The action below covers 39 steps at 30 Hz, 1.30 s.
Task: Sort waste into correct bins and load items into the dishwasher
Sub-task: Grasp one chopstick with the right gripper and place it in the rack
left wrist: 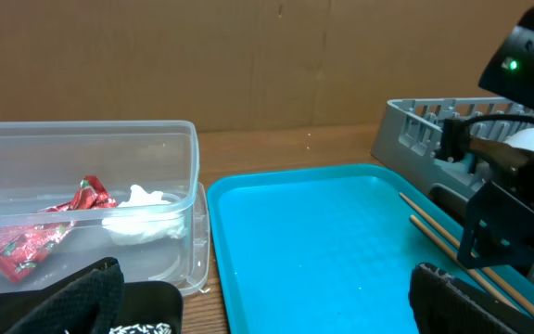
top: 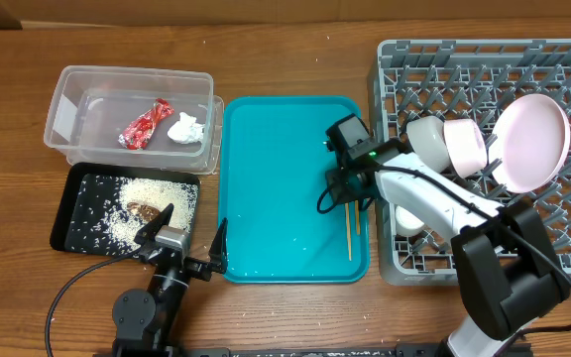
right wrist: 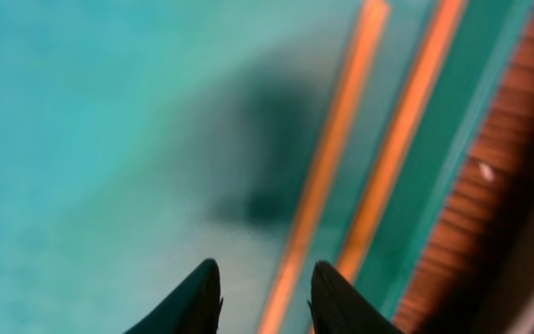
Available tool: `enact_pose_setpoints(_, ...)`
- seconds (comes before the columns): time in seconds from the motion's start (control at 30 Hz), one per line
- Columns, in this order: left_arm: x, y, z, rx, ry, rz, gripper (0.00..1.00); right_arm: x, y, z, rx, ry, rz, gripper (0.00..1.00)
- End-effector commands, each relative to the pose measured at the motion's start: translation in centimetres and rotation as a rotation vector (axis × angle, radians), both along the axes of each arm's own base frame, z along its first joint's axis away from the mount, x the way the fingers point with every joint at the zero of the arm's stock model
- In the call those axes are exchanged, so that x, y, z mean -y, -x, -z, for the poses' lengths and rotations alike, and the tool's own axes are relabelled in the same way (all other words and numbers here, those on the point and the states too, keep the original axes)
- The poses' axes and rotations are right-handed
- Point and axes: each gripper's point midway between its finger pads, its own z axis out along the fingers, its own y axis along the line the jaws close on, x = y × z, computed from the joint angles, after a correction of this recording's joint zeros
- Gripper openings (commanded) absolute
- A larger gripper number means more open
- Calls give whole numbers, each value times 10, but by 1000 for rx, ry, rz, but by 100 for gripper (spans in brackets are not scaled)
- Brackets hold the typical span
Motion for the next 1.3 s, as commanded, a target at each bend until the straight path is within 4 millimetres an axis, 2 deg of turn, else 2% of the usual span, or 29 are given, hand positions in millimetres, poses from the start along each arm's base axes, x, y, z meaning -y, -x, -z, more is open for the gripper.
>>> enact_pose_setpoints(0.0, 1, 1, -1, 14, -17, 10, 100, 9, 2, 4, 6, -5, 32, 34)
enact_pose_setpoints(0.13, 1, 1, -1, 15, -17, 10, 100, 3, 16, 13, -41, -35, 11, 23)
enact_pose_setpoints(0.23, 1, 1, -1, 14, -17, 10, 100, 0, 23, 16, -61, -39, -1, 18)
enact_pose_setpoints(0.43, 1, 1, -1, 14, -17, 10, 100, -17, 31, 14, -82, -86, -52, 12)
enact_pose_setpoints(0.5, 1, 1, -1, 15, -17, 10, 100, -21, 30, 9, -80, -86, -61, 4)
enact_pose_setpoints(0.63, 1, 1, -1, 14, -17, 11, 100, -28, 20, -11, -59, -97, -66, 4)
enact_pose_setpoints(0.7, 1, 1, -1, 15, -17, 11, 100, -34, 8, -38, -21, -123, -49, 4)
enact_pose_setpoints(0.8, 1, 1, -1, 15, -17, 10, 100, -32, -9, -75, 44, -154, -22, 4)
enact_pose_setpoints(0.9, 1, 1, -1, 15, -17, 10, 100, -16, -29, -116, 136, -162, 30, 4)
enact_pose_setpoints(1.03, 1, 1, -1, 15, -17, 10, 100, 31, -57, -152, 264, -96, 150, 4)
enact_pose_setpoints(1.13, 1, 1, -1, 14, -17, 10, 100, 60, -73, -154, 307, -53, 161, 4)
enact_pose_setpoints(1.27, 1, 1, -1, 15, -17, 10, 100, 85, -84, -138, 293, -27, 194, 4)
